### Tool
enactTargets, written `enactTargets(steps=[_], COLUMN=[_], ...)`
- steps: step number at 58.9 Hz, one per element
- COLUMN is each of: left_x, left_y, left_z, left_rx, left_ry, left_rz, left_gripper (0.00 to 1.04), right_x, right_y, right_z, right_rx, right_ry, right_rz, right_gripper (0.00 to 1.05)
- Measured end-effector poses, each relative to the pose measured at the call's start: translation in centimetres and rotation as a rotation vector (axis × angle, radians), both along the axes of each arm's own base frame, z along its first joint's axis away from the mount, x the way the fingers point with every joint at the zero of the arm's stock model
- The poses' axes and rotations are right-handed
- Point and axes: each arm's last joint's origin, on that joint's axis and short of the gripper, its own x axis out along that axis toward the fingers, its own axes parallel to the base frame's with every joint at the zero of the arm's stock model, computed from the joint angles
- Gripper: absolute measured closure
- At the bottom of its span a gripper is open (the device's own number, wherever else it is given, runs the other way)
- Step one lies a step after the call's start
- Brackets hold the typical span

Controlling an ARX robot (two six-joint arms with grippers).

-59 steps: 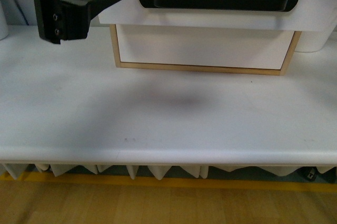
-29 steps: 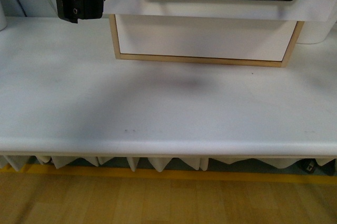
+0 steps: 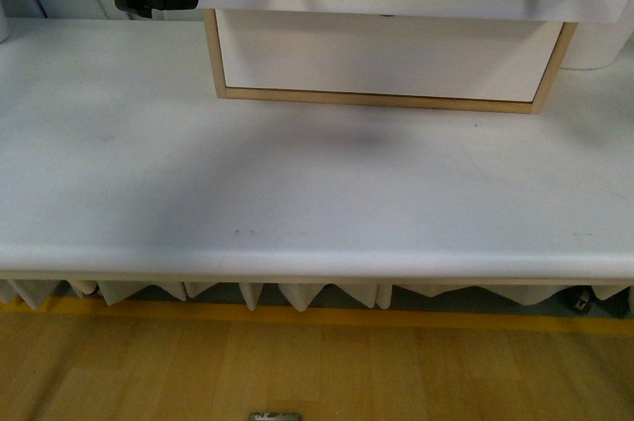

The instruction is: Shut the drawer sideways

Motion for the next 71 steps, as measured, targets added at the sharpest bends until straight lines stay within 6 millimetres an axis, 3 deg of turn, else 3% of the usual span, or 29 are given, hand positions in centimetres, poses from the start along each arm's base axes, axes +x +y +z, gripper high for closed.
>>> enactTargets(steps=[23, 53, 71], left_x=[1.4, 5.6, 7.7], left_y=[-0.5, -1.8, -2.5], left_z=[0.1, -0.2, -0.3], left_rx=[-0.007, -0.008, -0.012], left_ry=[-0.027, -0.051, -0.066], left_rz=[0.004, 0.022, 0.030], left_gripper=[0.06, 0.06, 0.06], right_x=[1.0, 3.1, 4.0], right_y=[0.1, -0.8, -1.3], right_z=[0.0, 0.5, -0.4], right_rx=[0.010, 0.019, 0.035], right_ry=[-0.023, -0.047, -0.048], right_rz=[-0.017, -0.051, -0.072], right_gripper=[0.09, 0.09, 0.09])
